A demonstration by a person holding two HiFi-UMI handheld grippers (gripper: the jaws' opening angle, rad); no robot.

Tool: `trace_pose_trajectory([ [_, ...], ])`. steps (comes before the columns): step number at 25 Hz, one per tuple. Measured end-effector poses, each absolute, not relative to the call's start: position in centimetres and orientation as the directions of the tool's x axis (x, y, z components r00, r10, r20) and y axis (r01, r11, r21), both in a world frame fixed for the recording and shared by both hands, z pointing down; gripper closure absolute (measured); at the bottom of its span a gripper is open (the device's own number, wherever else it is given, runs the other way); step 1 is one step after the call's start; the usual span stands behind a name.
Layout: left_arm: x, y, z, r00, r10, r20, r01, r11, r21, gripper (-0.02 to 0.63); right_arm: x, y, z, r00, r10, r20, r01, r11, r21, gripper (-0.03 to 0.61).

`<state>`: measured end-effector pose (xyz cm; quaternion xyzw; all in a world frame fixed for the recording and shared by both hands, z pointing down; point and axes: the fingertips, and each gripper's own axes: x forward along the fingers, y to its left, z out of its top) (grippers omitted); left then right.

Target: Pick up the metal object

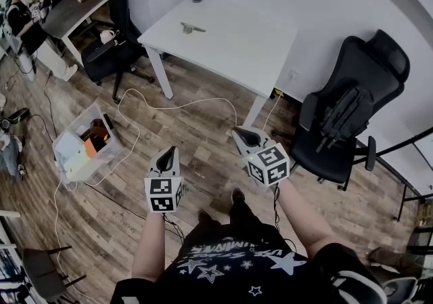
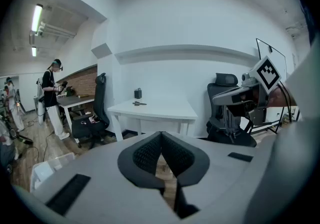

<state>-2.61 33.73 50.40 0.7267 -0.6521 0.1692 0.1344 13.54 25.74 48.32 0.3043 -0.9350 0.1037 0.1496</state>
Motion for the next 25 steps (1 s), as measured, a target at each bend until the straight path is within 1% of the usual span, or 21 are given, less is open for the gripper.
trace_pose_trajectory([
  [5, -1.5, 33.9, 50.4, 0.1, -0.904, 0.415, -0.994, -0.105, 0.01, 0.594, 15.3, 25.3, 48.1, -0.746, -0.572, 0.341, -0.636, 0.764, -0.111, 0.529],
  [13, -2.0, 34.6, 50.7, 0.127, -0.897, 0.424, -0.992, -0.12, 0.043, 0.594, 13.9, 25.7, 47.9, -0.758, -0.564, 0.329, -0.628, 0.766, -0.136, 0.529],
  [20, -5.8, 35.4, 50.5, 0.106, -0.91, 0.401, -0.994, -0.086, 0.066, 0.594, 11.7, 26.0, 48.5, -0.737, -0.593, 0.324, -0.656, 0.744, -0.129, 0.529],
  [25, -8.1, 34.0, 51.3, 0.082, -0.906, 0.415, -0.995, -0.051, 0.085, 0.594, 10.9, 24.3, 49.6, -0.729, -0.592, 0.342, -0.663, 0.735, -0.142, 0.529],
])
